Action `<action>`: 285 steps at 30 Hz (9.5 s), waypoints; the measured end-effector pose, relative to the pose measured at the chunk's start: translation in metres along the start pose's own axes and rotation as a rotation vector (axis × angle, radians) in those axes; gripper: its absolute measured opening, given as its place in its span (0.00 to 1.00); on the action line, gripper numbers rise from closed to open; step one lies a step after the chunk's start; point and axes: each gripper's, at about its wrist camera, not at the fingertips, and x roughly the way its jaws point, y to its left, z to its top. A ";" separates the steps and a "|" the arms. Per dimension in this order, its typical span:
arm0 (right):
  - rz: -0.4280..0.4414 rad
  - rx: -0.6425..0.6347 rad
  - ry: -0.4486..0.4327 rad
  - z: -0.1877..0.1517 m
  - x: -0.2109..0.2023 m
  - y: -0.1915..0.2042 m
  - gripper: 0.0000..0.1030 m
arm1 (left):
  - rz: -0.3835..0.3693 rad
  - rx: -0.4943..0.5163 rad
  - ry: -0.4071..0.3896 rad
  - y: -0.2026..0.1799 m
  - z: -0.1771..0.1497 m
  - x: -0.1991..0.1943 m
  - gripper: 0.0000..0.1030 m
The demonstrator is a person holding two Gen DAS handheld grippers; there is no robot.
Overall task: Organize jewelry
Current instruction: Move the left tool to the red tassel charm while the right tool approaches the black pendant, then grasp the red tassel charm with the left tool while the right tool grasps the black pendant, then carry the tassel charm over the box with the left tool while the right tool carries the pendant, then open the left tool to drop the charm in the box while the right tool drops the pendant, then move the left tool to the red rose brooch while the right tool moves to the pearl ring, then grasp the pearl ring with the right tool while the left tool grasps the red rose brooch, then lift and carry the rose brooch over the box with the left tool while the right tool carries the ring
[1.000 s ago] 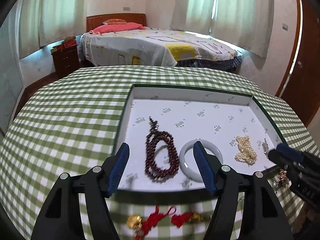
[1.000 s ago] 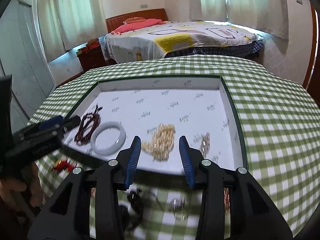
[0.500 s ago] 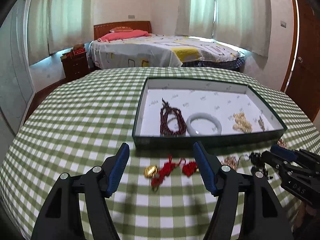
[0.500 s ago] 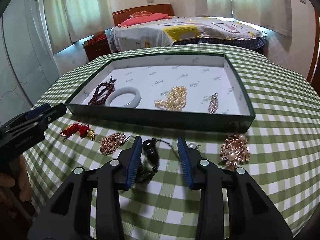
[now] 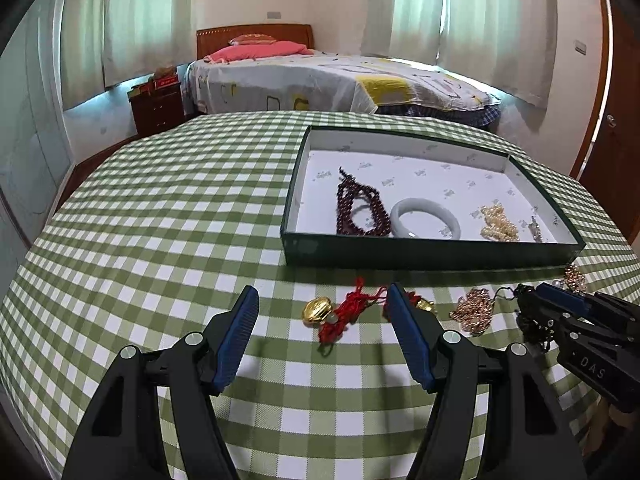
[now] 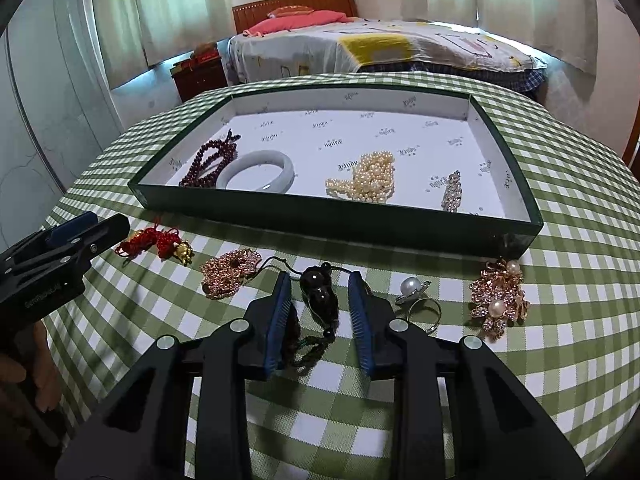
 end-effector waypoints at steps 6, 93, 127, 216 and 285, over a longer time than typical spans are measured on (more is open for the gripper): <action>-0.014 -0.017 -0.002 -0.001 0.000 0.001 0.18 | -0.001 -0.013 0.022 0.003 -0.001 0.005 0.63; -0.011 -0.015 -0.250 0.035 -0.096 0.008 0.18 | -0.125 -0.011 -0.112 -0.013 0.049 -0.053 0.16; -0.077 0.075 -0.102 0.134 0.047 -0.084 0.18 | -0.185 0.045 0.107 -0.092 0.126 0.111 0.16; -0.083 0.015 -0.022 -0.012 -0.016 -0.039 0.23 | -0.067 0.026 0.008 -0.029 0.009 0.006 0.53; -0.075 0.030 -0.070 -0.008 -0.025 -0.032 0.18 | -0.145 0.069 0.051 -0.041 0.004 0.004 0.16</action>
